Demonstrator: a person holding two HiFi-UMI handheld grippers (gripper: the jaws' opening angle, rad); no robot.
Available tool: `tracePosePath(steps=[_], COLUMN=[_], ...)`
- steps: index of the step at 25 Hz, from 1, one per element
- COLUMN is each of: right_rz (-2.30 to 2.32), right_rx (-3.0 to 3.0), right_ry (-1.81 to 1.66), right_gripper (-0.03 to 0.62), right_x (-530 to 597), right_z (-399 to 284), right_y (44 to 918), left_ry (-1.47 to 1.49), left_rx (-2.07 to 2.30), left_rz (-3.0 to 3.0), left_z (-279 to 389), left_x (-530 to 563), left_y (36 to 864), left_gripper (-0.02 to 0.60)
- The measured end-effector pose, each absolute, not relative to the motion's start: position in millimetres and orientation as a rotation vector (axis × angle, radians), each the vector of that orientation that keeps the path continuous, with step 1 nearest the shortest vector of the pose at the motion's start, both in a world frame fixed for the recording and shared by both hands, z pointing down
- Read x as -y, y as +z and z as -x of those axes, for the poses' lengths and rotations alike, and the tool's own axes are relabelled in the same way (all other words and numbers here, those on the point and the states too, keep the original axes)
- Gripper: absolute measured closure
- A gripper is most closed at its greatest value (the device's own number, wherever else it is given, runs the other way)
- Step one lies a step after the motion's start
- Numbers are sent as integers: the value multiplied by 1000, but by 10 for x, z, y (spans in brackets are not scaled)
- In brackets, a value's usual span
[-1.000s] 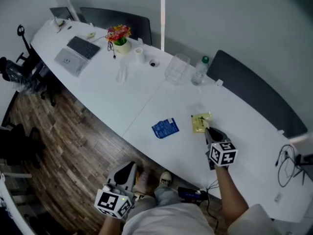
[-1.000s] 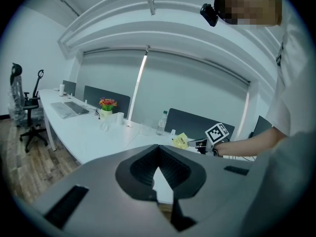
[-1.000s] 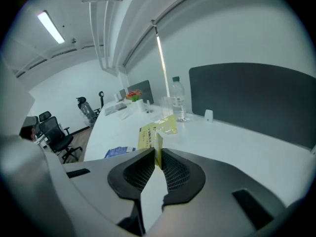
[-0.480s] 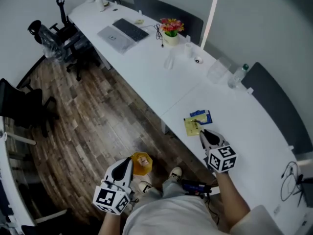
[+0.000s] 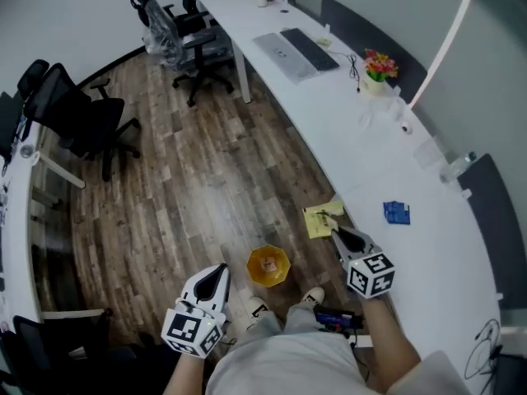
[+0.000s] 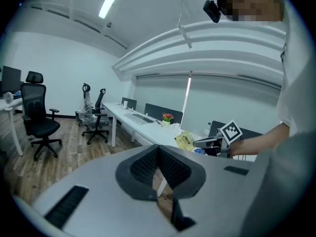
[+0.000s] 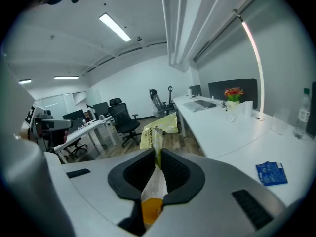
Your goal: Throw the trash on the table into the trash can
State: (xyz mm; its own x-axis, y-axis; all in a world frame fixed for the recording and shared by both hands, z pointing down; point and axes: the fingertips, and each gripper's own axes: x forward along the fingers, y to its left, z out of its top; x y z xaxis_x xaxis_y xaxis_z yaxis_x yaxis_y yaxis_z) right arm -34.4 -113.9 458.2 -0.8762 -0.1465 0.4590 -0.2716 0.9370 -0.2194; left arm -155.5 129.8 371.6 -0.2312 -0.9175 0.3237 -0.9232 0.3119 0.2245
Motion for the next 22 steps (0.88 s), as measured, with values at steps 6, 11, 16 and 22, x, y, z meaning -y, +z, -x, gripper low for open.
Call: tracePosePath(steps=[6,11,16,22], right_rz=[-87,13,77,131], right_rx=[2648,2617,2566,2476], right_ry=[424,381,366,344], right_gripper=[534,534,534,534], right_x=[512,365,321,360], right_z=[896,1073,1140,1171], right_y=[4589,4641,4809,5245], left_ry=[-23,-52,-74,-88], left_rx=[2269,2303,2310,2274], left_rz=[-1546,-1491,-1436,-1394], left_z=[1798,1847,1864,1865], left_x=[-1789,-1882,-1921,-1819], left_y=[3702,3717,3807,4126], left_gripper=[580,580,580,580])
